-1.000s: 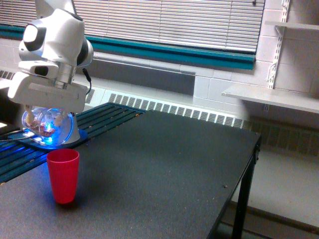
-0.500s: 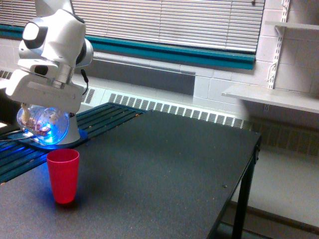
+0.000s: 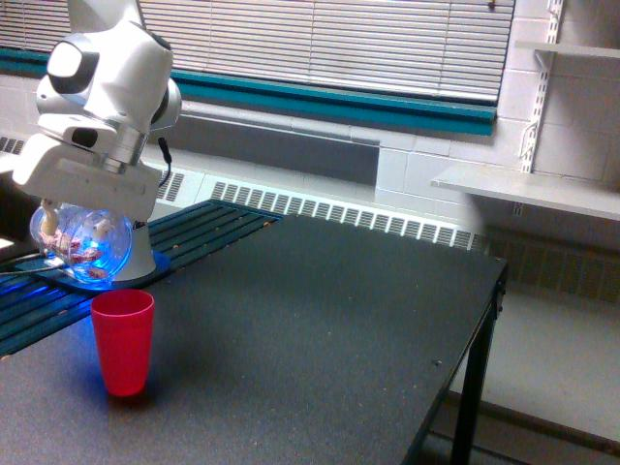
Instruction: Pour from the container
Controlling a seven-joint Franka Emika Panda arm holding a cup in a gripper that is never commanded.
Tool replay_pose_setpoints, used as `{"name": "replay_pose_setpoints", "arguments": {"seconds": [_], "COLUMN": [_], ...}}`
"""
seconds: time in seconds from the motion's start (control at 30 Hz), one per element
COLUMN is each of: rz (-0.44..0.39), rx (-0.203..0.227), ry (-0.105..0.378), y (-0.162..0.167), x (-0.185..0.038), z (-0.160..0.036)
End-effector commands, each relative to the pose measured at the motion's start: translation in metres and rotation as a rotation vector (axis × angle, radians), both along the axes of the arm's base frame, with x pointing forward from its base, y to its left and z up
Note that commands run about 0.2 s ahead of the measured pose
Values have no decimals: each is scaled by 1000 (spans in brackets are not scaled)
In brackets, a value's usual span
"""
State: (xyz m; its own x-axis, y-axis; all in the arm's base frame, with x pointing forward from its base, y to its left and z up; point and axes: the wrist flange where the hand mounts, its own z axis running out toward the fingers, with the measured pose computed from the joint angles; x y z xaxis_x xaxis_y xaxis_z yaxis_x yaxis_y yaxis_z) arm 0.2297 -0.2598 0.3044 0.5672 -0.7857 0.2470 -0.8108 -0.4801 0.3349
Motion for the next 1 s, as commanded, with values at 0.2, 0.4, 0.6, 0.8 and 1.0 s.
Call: {"name": "replay_pose_setpoints", "arguments": {"seconds": [0.2, 0.4, 0.6, 0.8, 1.0], "rz": [14, 24, 36, 36, 39], "rx": [-25, -29, -34, -40, -51], "ry": [25, 38, 55, 69, 86], "y": [1, 4, 5, 3, -1], "x": [10, 11, 11, 11, 10], "z": [-1, -5, -8, -7, -4]}}
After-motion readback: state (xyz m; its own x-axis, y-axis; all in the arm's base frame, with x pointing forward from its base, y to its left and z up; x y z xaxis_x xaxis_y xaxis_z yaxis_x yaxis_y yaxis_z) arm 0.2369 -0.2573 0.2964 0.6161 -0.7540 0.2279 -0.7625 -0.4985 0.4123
